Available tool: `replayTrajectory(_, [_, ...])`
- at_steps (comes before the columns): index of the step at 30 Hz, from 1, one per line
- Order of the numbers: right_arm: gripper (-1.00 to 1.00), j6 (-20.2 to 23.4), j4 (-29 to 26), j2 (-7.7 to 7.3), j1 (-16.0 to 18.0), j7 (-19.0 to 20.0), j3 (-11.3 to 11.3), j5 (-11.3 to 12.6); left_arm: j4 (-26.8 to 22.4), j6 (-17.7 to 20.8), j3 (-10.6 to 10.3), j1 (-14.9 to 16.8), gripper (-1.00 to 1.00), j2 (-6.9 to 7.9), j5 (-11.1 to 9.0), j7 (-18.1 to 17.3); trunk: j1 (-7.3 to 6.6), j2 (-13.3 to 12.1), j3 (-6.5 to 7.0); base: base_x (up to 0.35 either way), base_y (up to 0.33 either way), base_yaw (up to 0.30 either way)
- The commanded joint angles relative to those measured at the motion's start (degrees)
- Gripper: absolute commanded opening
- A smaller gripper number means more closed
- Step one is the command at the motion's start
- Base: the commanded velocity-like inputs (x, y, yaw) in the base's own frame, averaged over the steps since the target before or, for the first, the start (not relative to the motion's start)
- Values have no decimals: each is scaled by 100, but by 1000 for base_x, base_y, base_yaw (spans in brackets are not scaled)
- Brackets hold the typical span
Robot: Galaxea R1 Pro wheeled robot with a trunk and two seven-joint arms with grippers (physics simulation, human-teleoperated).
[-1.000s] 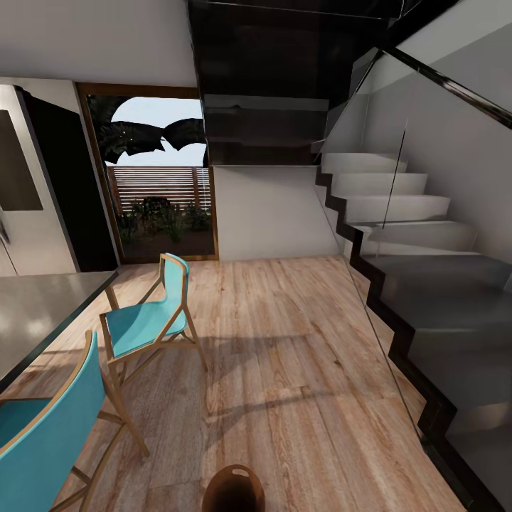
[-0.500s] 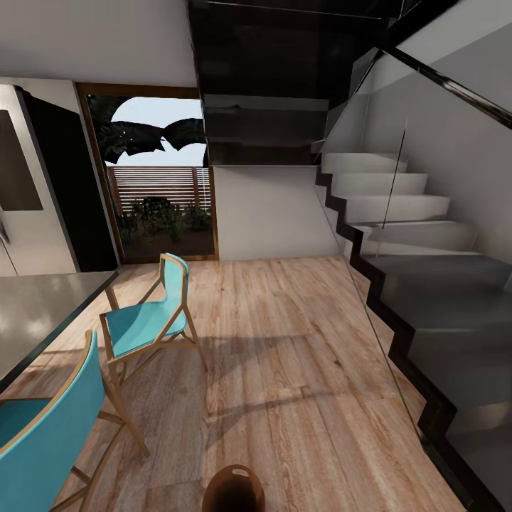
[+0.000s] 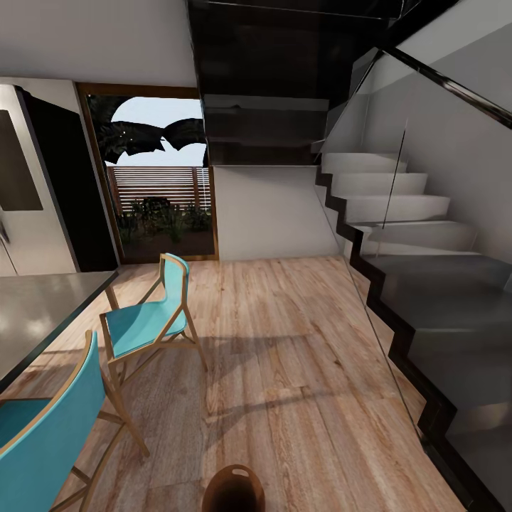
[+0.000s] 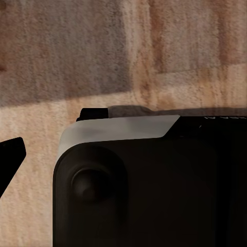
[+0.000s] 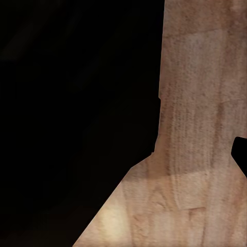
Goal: Put the three can of soda from the living room inside the tash can in the kitchen.
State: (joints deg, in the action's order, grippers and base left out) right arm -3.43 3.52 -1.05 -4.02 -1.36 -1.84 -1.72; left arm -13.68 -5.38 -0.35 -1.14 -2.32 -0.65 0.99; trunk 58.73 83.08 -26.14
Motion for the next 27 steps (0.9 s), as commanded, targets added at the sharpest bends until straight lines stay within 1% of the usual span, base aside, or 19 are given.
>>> replayTrajectory(1, [100, 0, 0, 0, 0, 0, 0, 0, 0, 0, 0, 0, 100, 0, 0, 0, 0, 0, 0, 0, 0, 0])
replayTrajectory(27, [100, 0, 0, 0, 0, 0, 0, 0, 0, 0, 0, 0, 100, 0, 0, 0, 0, 0, 0, 0, 0, 0])
